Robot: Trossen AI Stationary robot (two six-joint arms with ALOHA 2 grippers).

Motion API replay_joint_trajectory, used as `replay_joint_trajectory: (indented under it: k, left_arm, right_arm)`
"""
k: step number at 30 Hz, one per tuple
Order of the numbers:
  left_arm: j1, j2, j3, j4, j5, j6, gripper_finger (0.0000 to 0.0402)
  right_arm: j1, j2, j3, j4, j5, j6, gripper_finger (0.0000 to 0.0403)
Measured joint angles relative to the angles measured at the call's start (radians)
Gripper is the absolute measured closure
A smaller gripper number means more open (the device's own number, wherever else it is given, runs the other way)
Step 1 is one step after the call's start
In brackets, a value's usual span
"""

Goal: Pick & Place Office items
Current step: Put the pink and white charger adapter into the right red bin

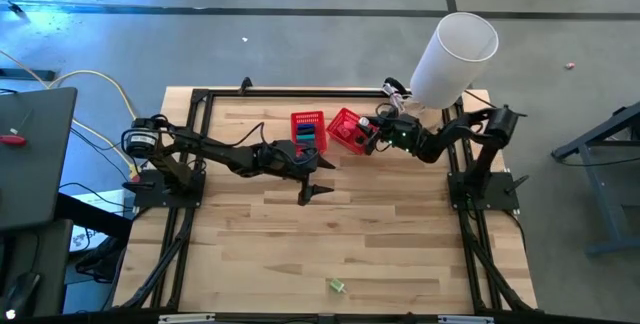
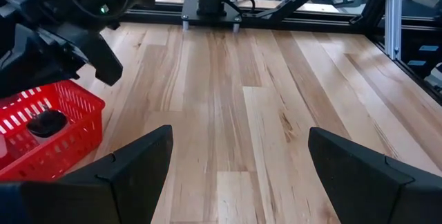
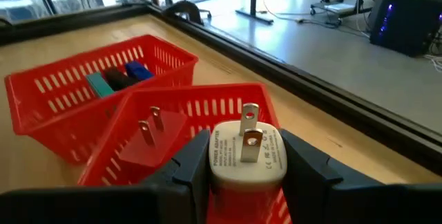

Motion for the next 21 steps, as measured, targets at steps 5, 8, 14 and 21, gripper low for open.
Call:
replay_joint_trajectory:
  k: [5,8,14,21]
  left_arm:
    - [0.000,0.000,0.000,-0.001,0.000,-0.011,0.0071]
    - [0.000,0.000,0.000,-0.002,0.000,-0.014,0.0071]
    - [0.000,0.000,0.000,-0.004,0.000,-0.016,0.0071]
    - [0.000,0.000,0.000,-0.006,0.000,-0.017,0.0071]
  right_arm:
    - [0.000,0.071,0.000,0.089,0.000,0.023,0.0278]
    - [0.000,0.100,0.002,0.121,0.000,0.031,0.0278]
    - [0.005,0.123,0.005,0.134,-0.006,0.045,0.0278]
    - [0.009,0.123,0.015,0.131,-0.010,0.042,0.0276]
